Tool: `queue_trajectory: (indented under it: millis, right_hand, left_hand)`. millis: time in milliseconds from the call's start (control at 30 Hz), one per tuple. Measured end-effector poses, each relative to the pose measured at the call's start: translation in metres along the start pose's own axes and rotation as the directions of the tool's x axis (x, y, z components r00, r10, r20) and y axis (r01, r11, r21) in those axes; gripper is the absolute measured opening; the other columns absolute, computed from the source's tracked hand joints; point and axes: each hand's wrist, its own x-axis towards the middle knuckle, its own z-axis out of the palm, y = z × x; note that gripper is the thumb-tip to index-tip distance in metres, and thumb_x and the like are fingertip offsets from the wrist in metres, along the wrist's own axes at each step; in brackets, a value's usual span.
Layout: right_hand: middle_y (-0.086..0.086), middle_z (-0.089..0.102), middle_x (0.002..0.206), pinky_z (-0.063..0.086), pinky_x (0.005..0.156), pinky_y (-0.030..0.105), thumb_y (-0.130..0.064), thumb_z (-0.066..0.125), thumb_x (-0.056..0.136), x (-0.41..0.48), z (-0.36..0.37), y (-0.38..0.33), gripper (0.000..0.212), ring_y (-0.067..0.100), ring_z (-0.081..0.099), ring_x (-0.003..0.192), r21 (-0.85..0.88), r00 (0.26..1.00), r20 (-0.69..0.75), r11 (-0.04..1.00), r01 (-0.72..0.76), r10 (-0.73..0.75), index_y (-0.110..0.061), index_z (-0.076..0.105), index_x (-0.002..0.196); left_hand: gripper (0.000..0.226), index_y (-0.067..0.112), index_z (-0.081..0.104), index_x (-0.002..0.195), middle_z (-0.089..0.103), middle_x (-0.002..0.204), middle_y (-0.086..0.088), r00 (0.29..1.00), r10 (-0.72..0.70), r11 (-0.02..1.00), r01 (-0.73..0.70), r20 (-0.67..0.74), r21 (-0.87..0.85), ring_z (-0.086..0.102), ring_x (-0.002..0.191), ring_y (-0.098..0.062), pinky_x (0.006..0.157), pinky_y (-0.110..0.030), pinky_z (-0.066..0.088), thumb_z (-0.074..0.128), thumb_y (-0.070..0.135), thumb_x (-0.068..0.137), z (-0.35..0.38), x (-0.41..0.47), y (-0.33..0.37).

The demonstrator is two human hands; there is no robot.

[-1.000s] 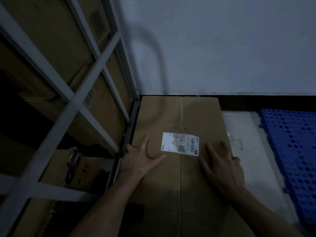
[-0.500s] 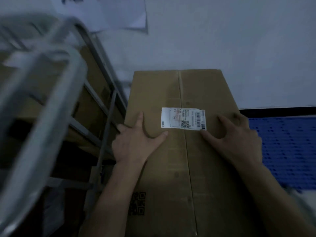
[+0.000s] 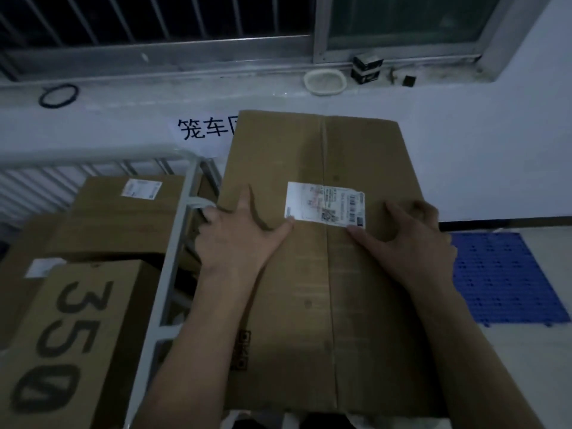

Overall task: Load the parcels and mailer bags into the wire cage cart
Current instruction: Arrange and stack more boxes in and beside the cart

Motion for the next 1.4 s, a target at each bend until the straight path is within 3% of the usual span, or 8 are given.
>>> queue_trajectory:
  millis: [133,300,467,767,933,1400]
  right_hand:
    - [-0.003,0.018,0.157,0.034,0.107,0.063,-0.101,0.038,0.061,-0.041,-0.044,-0.010,0.103,0.050,0.040,0.129,0.050,0.999,-0.021,0.998,0.030,-0.029,-0.044,0.037,0.147]
    - [-0.002,0.018,0.158,0.033,0.108,0.063,-0.096,0.044,0.065,-0.076,-0.071,-0.016,0.098,0.048,0.040,0.129,0.068,0.999,-0.015,0.997,0.045,-0.044,-0.043,0.039,0.147]
    - [0.000,0.019,0.158,0.035,0.107,0.061,-0.090,0.047,0.071,-0.093,-0.074,-0.024,0.089,0.048,0.041,0.128,0.068,0.999,-0.014,0.996,0.051,-0.050,-0.043,0.040,0.146]
    - [-0.001,0.019,0.158,0.037,0.106,0.060,-0.090,0.042,0.074,-0.106,-0.069,-0.055,0.088,0.049,0.044,0.125,0.049,0.993,-0.083,0.995,0.092,-0.088,-0.041,0.040,0.147]
    - [0.000,0.018,0.158,0.036,0.106,0.060,-0.095,0.041,0.068,-0.131,-0.062,-0.093,0.095,0.048,0.044,0.126,0.028,0.992,-0.091,0.996,0.086,-0.083,-0.042,0.038,0.147]
    - [0.003,0.017,0.159,0.035,0.103,0.058,-0.090,0.050,0.070,-0.240,-0.006,-0.245,0.089,0.050,0.042,0.125,0.069,0.991,-0.129,0.997,0.023,-0.013,-0.042,0.042,0.145]
  left_hand:
    - [0.108,0.042,0.009,0.155,0.041,0.134,-0.023,0.999,-0.017,1.000,0.018,-0.027,0.013,0.055,0.110,-0.039,0.072,-0.038,0.038,0.028,0.099,0.066,-0.053,-0.038,-0.006]
    - [0.104,0.043,0.009,0.156,0.041,0.135,-0.022,0.998,-0.044,0.999,0.043,-0.046,-0.012,0.056,0.110,-0.038,0.071,-0.037,0.035,0.030,0.097,0.069,-0.081,-0.074,-0.019]
    - [0.104,0.042,0.008,0.156,0.040,0.138,-0.024,0.997,-0.073,0.997,0.073,-0.018,-0.016,0.055,0.114,-0.036,0.071,-0.037,0.038,0.026,0.097,0.070,-0.087,-0.084,-0.031]
    - [0.118,0.044,0.009,0.155,0.044,0.122,-0.016,0.993,-0.101,0.995,0.099,-0.063,-0.034,0.057,0.102,-0.035,0.069,-0.036,0.039,0.027,0.105,0.056,-0.104,-0.081,-0.061]
    - [0.121,0.045,0.006,0.156,0.043,0.123,-0.016,0.994,-0.088,0.995,0.085,-0.061,-0.052,0.056,0.107,-0.037,0.072,-0.037,0.036,0.031,0.106,0.053,-0.114,-0.077,-0.103]
    - [0.116,0.039,0.011,0.154,0.043,0.124,-0.015,0.996,-0.020,0.998,0.014,-0.092,-0.067,0.058,0.102,-0.037,0.073,-0.038,0.040,0.034,0.102,0.059,-0.150,-0.051,-0.290]
